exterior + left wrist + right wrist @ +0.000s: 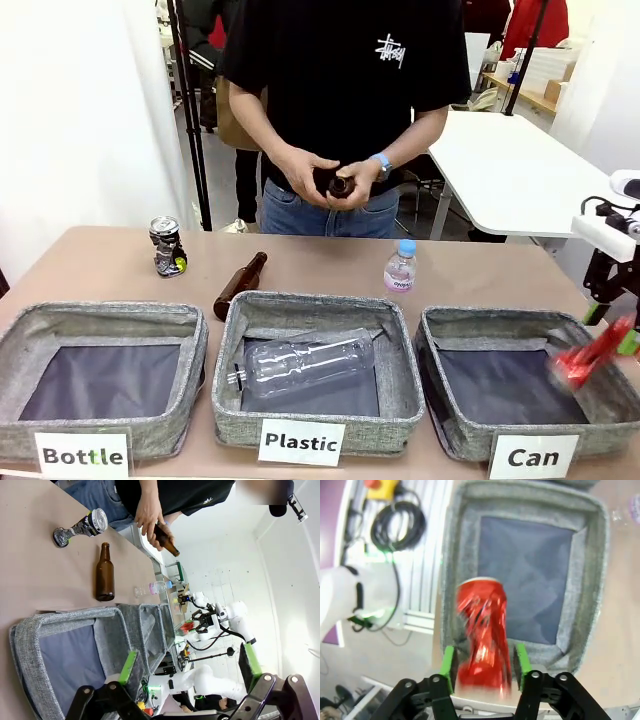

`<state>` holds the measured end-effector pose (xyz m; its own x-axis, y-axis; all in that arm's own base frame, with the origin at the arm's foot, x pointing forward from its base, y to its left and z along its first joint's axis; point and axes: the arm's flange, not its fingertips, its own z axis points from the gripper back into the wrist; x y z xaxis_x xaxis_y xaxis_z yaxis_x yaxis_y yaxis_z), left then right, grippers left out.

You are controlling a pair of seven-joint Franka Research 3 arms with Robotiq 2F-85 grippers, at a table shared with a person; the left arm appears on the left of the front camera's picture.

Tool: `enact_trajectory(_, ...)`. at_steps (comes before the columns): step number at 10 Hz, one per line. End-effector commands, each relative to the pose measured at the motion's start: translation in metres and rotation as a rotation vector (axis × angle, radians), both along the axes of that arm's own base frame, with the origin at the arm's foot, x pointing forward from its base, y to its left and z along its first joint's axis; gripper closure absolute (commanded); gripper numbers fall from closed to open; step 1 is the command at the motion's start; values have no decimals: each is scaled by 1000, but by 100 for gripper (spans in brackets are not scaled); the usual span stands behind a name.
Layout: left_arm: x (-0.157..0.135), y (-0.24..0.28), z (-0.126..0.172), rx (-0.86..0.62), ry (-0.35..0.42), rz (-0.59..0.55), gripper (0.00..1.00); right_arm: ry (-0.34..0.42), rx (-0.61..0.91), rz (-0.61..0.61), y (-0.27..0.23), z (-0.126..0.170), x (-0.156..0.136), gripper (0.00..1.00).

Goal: Sort the can waste into the basket.
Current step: Pick up the can waste from the table and place it in the right Fabric basket.

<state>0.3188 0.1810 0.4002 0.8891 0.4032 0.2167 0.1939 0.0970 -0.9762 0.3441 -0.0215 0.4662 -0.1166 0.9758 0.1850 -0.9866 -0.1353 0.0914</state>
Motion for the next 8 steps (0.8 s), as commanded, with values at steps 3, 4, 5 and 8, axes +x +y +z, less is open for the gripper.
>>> enact_trajectory(3, -2, -1, 0, 1, -22, -7, 0, -22, 15, 9, -2, -2, 9, 0)
enact_trajectory(4, -2, -1, 0, 1, -22, -7, 0, -25, 19, 8, -2, -3, 9, 0)
enact_trajectory(5, -2, -1, 0, 1, -22, -7, 0, -24, 26, 6, -3, -4, 10, 0)
enact_trajectory(8, -2, -1, 0, 1, -22, -7, 0, -18, 121, -28, -3, -3, 15, 0)
